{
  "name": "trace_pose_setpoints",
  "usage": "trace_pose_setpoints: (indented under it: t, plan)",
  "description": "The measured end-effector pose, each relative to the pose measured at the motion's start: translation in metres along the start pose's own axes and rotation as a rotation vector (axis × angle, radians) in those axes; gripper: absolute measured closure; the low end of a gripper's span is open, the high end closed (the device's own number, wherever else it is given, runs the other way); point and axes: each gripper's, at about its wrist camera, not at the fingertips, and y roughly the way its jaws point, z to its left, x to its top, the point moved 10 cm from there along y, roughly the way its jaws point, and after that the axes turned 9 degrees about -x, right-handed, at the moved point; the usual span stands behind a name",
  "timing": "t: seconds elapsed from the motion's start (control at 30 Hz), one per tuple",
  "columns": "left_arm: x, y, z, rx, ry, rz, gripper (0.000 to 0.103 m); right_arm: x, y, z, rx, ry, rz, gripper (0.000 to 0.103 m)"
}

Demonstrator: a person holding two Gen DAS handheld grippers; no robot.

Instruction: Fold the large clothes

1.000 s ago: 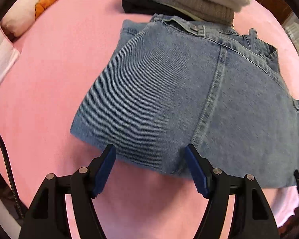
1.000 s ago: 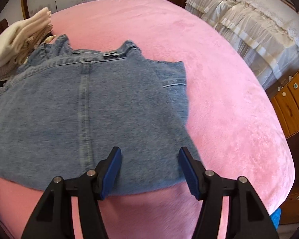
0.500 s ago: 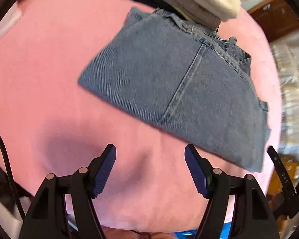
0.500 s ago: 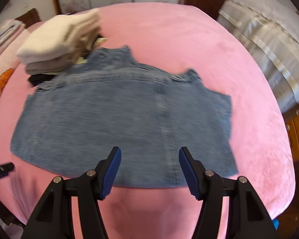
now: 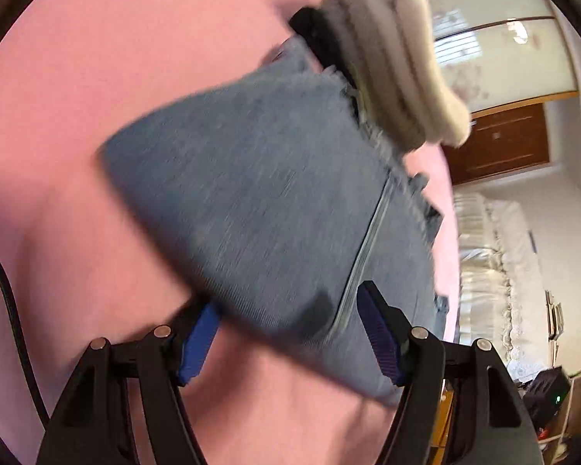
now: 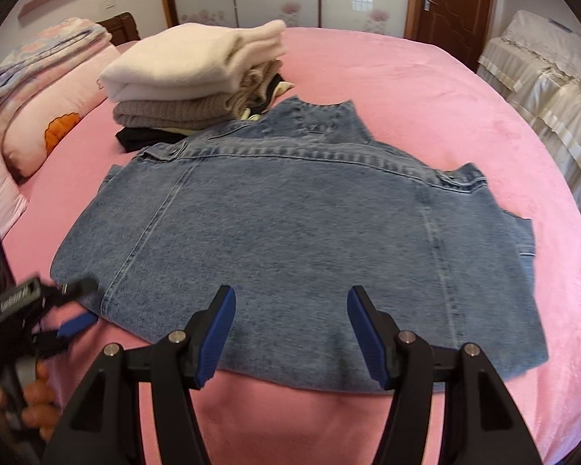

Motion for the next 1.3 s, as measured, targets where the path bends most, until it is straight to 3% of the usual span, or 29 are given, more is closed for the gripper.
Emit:
trace_pose_setpoints:
  t: [0.27,0.4,0.6,1.03,1.3]
  plan:
    - [0.040,0.038,-0.018,-0.033,0.117,-0.066,0.036,0.004,0.014,0.000,-0.007,0.031,-0.041,0.043]
    - [0.051,0.044,-0.032,-0.018,0.142,-0.085,0.043,0.006,0.024,-0.004,-0.018,0.059,-0.039,0.043]
    - [0.050,0.043,-0.033,0.087,0.195,-0.072,0.074,-0.003,0.031,-0.008,-0.025,0.105,-0.021,0.043]
    - [0.047,0.039,-0.030,0.128,0.209,-0.009,0.079,-0.024,0.036,-0.009,-0.035,0.126,0.010,0.043]
    - [0.047,0.027,-0.057,0.185,0.289,-0.017,0.092,-0.025,0.033,-0.012,-0.040,0.118,0.038,0.043]
